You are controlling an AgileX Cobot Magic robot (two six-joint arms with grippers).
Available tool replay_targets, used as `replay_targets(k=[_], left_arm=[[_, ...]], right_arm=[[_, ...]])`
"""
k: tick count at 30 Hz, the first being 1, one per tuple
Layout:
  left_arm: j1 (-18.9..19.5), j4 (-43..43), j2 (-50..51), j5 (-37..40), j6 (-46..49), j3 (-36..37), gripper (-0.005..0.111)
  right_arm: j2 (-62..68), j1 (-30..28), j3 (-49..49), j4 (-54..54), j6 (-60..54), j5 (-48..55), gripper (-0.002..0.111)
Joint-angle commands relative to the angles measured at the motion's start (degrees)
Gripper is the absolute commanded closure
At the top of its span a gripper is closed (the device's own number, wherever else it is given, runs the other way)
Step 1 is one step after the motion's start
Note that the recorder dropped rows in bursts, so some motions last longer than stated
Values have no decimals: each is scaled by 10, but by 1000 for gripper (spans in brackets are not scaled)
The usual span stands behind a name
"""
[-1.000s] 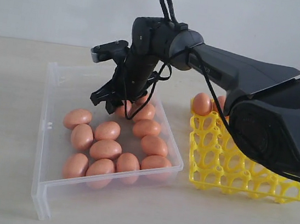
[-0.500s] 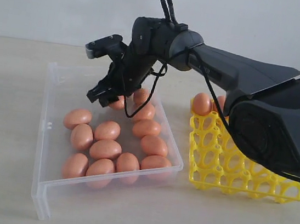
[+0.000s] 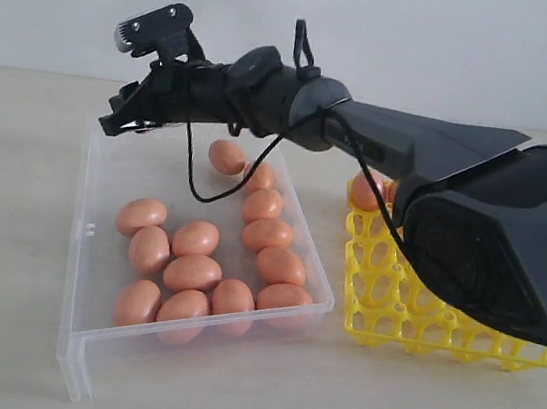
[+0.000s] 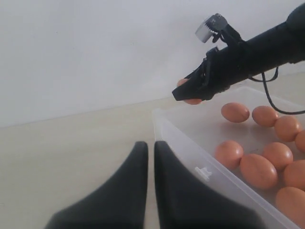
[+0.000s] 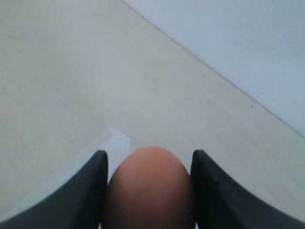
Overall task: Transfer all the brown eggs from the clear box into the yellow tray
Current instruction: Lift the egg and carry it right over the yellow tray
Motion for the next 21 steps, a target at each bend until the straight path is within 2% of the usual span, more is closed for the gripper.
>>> replay_targets(k=[1, 2, 3, 5, 10, 14, 18, 21], left_arm=[[-3, -1, 0, -2, -3, 2, 103], [-3, -1, 0, -2, -3, 2, 103], [-3, -1, 0, -2, -3, 2, 103], [-3, -1, 0, -2, -3, 2, 103], [-3, -1, 0, -2, -3, 2, 103], [-3, -1, 0, -2, -3, 2, 103], [-3, -1, 0, -2, -3, 2, 103], [-3, -1, 0, -2, -3, 2, 103]], right_arm=[[0, 20, 43, 298, -283, -86, 109], [0, 20, 49, 357, -339, -64, 109], [0, 19, 56, 357, -374, -44, 109], [0, 14, 57, 357, -356, -13, 109], [-1, 13, 57, 357, -345, -40, 109], [-2, 15, 63, 354, -351, -147, 109], [-10, 23, 105, 325, -494, -254, 109], [-10, 38, 143, 193, -494, -362, 109]])
